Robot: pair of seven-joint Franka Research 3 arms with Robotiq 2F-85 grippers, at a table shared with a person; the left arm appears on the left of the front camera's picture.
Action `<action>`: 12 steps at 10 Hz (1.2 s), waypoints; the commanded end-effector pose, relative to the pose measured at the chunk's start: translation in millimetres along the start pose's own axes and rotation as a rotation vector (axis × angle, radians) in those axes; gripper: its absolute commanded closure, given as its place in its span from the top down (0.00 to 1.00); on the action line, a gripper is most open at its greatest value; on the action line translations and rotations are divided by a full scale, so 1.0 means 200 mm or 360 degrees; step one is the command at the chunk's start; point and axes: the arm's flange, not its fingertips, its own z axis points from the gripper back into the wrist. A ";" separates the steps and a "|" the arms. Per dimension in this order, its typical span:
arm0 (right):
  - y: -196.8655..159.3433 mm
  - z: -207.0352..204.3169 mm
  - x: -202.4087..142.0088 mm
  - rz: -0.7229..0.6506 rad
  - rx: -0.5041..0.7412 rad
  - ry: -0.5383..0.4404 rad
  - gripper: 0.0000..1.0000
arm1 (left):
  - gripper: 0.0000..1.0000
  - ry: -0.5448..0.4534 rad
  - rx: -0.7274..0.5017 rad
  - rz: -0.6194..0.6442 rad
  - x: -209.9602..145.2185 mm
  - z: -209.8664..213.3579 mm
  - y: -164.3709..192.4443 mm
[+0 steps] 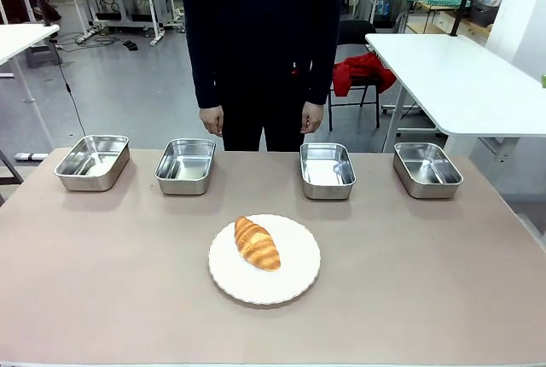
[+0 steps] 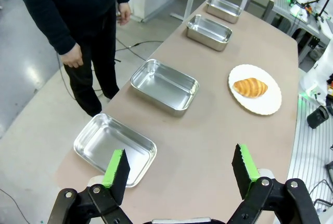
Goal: Place the bread in the container.
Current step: Place the Butter Roll into the Airtight Container indicated by the human.
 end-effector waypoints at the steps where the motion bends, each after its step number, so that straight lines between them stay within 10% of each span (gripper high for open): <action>1: 0.00 0.00 0.00 0.0016 0.0007 0.0007 1.00 | 1.00 -0.0011 -0.0013 -0.0023 0.01 0.01 -0.01; 12: 0.00 0.00 0.00 0.0016 0.0007 0.0007 1.00 | 1.00 -0.0011 -0.0013 -0.0023 0.01 0.01 -0.01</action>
